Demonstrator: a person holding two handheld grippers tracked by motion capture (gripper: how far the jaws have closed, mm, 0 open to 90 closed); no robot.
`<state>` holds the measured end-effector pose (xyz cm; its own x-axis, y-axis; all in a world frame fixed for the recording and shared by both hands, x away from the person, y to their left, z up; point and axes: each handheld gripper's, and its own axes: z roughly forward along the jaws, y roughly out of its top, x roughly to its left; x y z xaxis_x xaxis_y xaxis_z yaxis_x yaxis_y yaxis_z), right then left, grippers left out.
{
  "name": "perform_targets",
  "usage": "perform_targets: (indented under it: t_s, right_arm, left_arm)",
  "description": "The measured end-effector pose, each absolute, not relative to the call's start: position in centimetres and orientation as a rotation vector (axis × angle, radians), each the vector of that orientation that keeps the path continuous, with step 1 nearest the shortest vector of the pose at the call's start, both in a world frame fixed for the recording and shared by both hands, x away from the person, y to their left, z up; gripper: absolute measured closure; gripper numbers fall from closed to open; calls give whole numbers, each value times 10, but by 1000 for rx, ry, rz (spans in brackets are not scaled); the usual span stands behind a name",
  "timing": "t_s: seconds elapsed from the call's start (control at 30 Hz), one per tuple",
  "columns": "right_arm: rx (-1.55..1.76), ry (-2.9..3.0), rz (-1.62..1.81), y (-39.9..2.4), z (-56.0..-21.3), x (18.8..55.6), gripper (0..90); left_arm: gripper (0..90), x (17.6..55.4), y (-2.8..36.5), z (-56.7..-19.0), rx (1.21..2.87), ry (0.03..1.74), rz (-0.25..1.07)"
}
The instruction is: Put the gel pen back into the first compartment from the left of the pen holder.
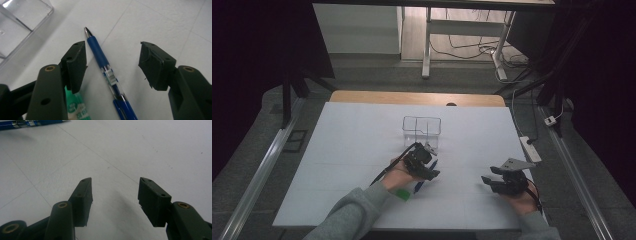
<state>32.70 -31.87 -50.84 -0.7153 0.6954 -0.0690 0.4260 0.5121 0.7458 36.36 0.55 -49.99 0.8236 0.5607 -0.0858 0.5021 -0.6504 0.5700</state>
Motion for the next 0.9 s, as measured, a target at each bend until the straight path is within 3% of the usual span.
perform_targets:
  t_s: [0.3,0.9]
  right_arm:
    - [930,2398,1023,-319,-508,327,452]
    - [920,2401,1004,-319,-509,328,452]
  left_arm:
    - [396,373,-4,-505,2434,788,106]
    - [515,387,-11,-512,2473,840,76]
